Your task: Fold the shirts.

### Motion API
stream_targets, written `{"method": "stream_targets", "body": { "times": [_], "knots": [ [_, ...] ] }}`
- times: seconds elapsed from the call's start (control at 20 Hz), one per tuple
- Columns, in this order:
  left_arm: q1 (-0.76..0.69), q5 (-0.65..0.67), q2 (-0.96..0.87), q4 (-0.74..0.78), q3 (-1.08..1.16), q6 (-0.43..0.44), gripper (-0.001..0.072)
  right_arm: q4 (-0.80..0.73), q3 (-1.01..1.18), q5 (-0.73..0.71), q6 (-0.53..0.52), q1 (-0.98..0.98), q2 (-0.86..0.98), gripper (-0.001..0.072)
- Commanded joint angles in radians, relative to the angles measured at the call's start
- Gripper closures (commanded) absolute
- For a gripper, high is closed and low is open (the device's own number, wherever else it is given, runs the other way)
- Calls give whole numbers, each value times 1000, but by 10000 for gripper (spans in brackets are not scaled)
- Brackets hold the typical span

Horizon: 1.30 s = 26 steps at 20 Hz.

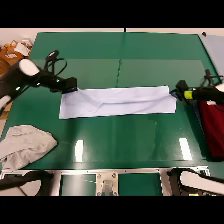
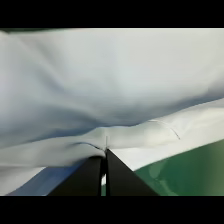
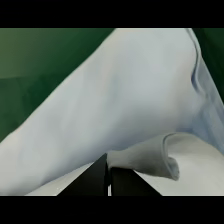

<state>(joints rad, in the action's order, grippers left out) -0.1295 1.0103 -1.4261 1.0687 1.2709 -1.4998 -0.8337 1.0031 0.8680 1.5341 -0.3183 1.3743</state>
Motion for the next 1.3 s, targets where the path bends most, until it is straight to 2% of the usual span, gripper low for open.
{"method": "stream_targets", "body": {
  "times": [0.0, 0.05, 0.1, 0.15, 0.25, 0.3, 0.4, 0.6, 0.65, 0.75, 0.8, 1.1, 1.15, 1.2, 1.25],
  "knots": [
    [1, -86, -229, 10, 163, 12, 646, 53, 192, -141, -1, 66, 278, 582],
    [1, -79, -263, 21, 188, 12, 283, 52, 265, -126, -10, 68, 338, 358],
    [4, -62, -275, 61, 204, -7, 4, 52, 333, -79, -55, 58, 374, 209],
    [15, -19, -274, 93, 217, -35, 0, 48, 406, -6, -114, 37, 391, 195],
    [58, 178, -274, 121, 262, -45, 0, 19, 529, 129, -186, -37, 390, 196],
    [87, 287, -271, 122, 272, -45, 0, -1, 579, 192, -190, -79, 390, 196],
    [127, 415, -268, 126, 273, -65, 0, -28, 615, 288, -194, -166, 391, 196],
    [143, 427, -260, 94, 274, -94, 2, -27, 555, 425, -288, -249, 435, 195],
    [137, 418, -260, 70, 274, -94, 49, -26, 535, 446, -319, -250, 454, 195],
    [128, 411, -260, 48, 274, -67, 569, -6, 500, 488, -371, -240, 498, 195],
    [124, 412, -260, 48, 274, -63, 682, 5, 489, 506, -391, -227, 521, 195],
    [124, 398, -260, 4, 275, -62, 683, 48, 485, 568, -426, -127, 623, 212],
    [124, 389, -260, -11, 275, -62, 683, 50, 493, 582, -447, -115, 622, 342],
    [123, 383, -260, -29, 275, -61, 683, 50, 509, 601, -452, -109, 622, 689],
    [118, 374, -260, -47, 275, -51, 683, 50, 531, 618, -450, -108, 618, 700]
  ]
}}
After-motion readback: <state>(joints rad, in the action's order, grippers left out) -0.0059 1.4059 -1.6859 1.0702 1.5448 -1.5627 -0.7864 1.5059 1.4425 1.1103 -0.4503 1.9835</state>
